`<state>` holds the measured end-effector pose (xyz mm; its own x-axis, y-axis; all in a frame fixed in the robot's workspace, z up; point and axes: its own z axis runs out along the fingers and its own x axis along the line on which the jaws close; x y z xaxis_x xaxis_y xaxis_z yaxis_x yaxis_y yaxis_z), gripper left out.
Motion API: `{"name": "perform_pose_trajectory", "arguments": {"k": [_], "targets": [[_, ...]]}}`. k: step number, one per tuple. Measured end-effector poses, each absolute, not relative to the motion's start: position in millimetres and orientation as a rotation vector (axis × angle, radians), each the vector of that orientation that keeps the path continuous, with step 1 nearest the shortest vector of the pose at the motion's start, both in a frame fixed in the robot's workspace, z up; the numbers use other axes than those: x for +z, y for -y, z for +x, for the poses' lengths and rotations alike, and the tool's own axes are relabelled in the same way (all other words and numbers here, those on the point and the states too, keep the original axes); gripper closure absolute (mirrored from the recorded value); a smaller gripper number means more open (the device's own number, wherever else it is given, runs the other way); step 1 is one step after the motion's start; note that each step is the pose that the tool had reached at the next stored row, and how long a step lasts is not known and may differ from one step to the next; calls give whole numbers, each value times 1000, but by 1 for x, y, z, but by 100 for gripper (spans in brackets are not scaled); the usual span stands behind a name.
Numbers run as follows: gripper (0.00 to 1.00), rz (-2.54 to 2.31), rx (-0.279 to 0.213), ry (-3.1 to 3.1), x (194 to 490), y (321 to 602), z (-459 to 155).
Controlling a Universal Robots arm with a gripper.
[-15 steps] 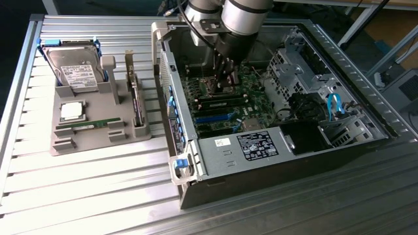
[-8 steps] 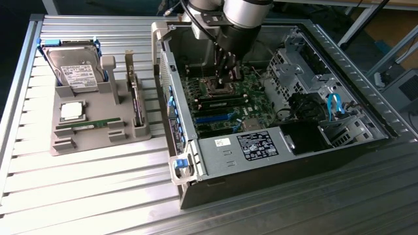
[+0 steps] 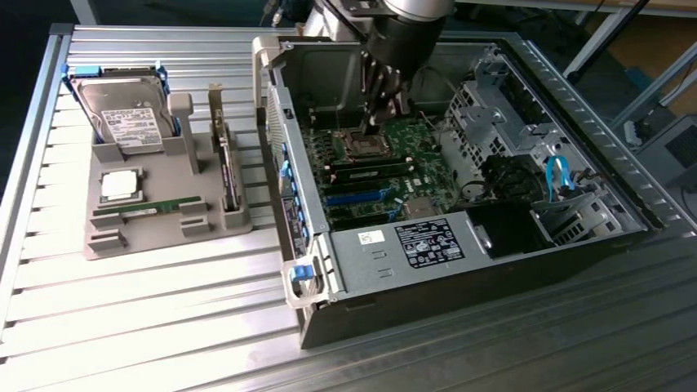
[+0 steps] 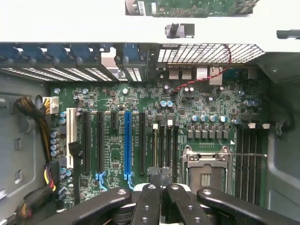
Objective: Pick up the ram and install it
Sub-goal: 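Press down the ram until it locks into place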
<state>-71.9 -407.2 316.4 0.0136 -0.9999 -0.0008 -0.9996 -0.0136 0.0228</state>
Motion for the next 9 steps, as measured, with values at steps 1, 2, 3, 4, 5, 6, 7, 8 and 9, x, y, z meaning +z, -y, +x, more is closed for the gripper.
{"name": "perform_pose_trajectory", "arguments": {"k": [1, 2, 3, 4, 5, 6, 7, 8, 9], "targets": [[90, 2225, -26, 2195, 318, 407, -72], [90, 2225, -25, 2195, 321, 407, -72], [90, 2225, -25, 2195, 323, 407, -72], [90, 2225, -25, 2195, 326, 407, -72], [90, 2225, -24, 2195, 329, 407, -72], [90, 2224, -24, 2194, 332, 407, -72], [90, 2224, -24, 2194, 337, 407, -72], [90, 2224, -24, 2194, 339, 407, -72], [90, 2224, -24, 2194, 340, 407, -72]]}}
